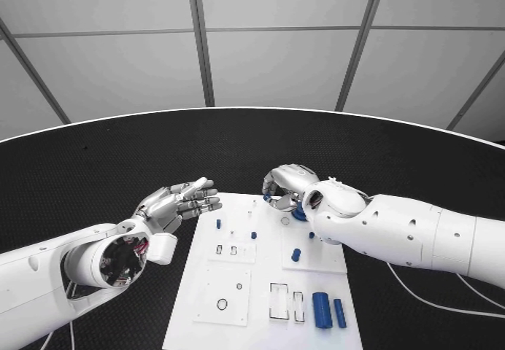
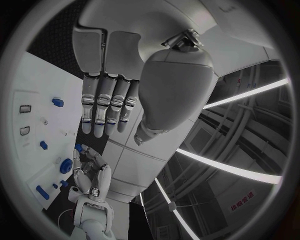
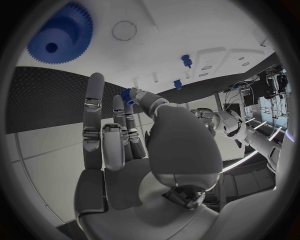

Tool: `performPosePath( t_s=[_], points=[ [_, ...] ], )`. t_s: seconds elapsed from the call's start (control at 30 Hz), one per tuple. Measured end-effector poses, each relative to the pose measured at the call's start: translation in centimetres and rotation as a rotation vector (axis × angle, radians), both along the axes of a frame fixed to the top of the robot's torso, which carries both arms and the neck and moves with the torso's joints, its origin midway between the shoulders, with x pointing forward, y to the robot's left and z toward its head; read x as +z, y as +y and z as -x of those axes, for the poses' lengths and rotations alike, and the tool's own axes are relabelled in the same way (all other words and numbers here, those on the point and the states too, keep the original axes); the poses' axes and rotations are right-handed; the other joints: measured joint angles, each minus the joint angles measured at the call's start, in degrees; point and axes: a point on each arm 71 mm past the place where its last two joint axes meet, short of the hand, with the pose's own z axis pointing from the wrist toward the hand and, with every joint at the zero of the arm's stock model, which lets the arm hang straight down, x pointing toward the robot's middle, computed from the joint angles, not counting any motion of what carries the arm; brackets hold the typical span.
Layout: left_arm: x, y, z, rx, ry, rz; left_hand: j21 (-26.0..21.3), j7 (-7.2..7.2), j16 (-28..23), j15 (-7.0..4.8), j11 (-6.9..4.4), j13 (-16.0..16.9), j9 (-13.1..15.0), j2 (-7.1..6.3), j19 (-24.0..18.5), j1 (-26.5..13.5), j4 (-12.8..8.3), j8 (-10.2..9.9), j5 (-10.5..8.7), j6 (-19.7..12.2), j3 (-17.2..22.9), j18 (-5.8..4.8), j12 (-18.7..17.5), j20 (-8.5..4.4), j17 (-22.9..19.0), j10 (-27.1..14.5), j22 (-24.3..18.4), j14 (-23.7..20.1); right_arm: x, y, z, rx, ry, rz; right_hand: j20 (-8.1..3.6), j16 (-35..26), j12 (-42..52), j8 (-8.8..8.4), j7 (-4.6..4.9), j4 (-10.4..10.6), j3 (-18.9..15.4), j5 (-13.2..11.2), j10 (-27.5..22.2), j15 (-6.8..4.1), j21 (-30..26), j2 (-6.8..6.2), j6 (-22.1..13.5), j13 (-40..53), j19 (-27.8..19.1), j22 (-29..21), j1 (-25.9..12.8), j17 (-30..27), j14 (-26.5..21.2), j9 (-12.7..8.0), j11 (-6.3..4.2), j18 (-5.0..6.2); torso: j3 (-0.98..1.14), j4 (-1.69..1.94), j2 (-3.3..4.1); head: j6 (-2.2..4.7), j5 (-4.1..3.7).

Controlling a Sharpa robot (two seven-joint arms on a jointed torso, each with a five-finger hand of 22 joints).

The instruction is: Assemble the parts on the task board

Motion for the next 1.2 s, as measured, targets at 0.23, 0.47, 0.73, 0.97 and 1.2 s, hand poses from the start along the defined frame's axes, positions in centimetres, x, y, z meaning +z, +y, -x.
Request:
performPosePath(
  t_s=[0.23, 0.47, 0.73, 0.97, 1.2],
  points=[
    [0.4, -0.2, -0.1, -0.006, -0.009, 0.002, 0.0, 0.0, 0.0, 0.0, 0.0, 0.0, 0.0, 0.0, 0.0, 0.0, 0.0, 0.0, 0.0, 0.0, 0.0, 0.0, 0.0, 0.0, 0.0, 0.0, 0.0, 0.0, 0.1, 1.1, -0.3, 0.015, 0.003, 0.011, 0.0, 0.0, 0.0, 0.0, -0.01, 0.0, 0.0, -0.08, 0.0, 0.0, 0.0, -0.01, -0.01, 0.0, 0.0, 0.0, 0.0, 0.0, 0.0, 0.0, 0.0, 0.0, -0.35, 0.35, 0.44, 0.07, -0.16],
    [0.8, -0.3, -0.3, -0.007, -0.016, 0.002, 0.0, 0.0, 0.0, 0.0, 0.0, 0.0, 0.01, 0.0, 0.0, 0.0, 0.0, 0.0, 0.0, 0.0, 0.0, 0.0, -0.02, 0.0, 0.0, 0.0, 0.01, 0.0, 0.0, 1.5, -0.4, 0.023, 0.014, 0.023, 0.0, 0.0, 0.0, 0.01, -0.01, 0.0, 0.0, -0.2, 0.0, 0.0, 0.0, -0.01, -0.01, -0.01, 0.0, 0.01, 0.0, -0.01, 0.0, 0.0, 0.0, 0.0, -0.54, 0.53, 0.7, 0.04, -0.21],
    [1.0, -0.3, -0.3, -0.01, -0.02, 0.002, 0.0, 0.0, 0.0, 0.0, 0.0, 0.0, -0.05, 0.0, 0.0, 0.0, -0.17, 0.0, 0.0, 0.0, 0.16, 0.0, -0.28, 0.0, 0.0, 0.0, -0.05, 0.0, -0.1, 1.9, -0.5, 0.026, 0.019, 0.028, 0.0, 0.0, 0.0, 0.01, -0.02, 0.17, 0.17, -0.24, 0.0, 0.0, 0.0, -0.02, -0.02, 0.04, 0.0, -0.05, 0.0, -0.02, 0.0, 0.0, 0.01, 0.0, -0.48, 0.65, 0.93, 0.14, -0.22],
    [1.1, -0.4, -0.3, -0.011, -0.022, 0.002, 0.0, 0.0, 0.0, 0.0, 0.0, 0.0, -0.05, 0.0, 0.0, 0.0, -0.16, 0.0, 0.0, 0.0, 0.16, 0.0, -0.28, 0.0, 0.0, 0.0, -0.05, 0.0, -0.1, 1.9, -0.6, 0.021, 0.021, 0.031, 0.0, 0.0, -0.01, 0.02, -0.12, 0.17, 0.16, -0.38, -0.01, 0.0, 0.0, -0.03, -0.12, 0.02, 0.0, -0.05, 0.01, -0.02, 0.0, 0.0, 0.0, 0.0, -0.42, 0.66, 1.05, 0.18, -0.08],
    [1.2, -0.4, -0.4, -0.013, -0.022, 0.002, 0.0, 0.0, 0.0, 0.0, 0.0, 0.0, -0.05, 0.0, 0.0, 0.0, -0.16, 0.0, 0.0, 0.0, 0.16, 0.0, -0.28, 0.0, 0.0, 0.0, -0.04, 0.0, -0.2, 2.0, -0.8, 0.016, 0.028, 0.039, 0.0, 0.0, 0.0, 0.01, -0.22, 0.17, 0.16, -0.4, 0.0, 0.01, 0.0, -0.03, -0.22, 0.03, 0.0, -0.11, 0.01, -0.02, 0.0, 0.0, -0.01, 0.0, -0.41, 0.71, 1.22, 0.21, -0.09]
  ],
)
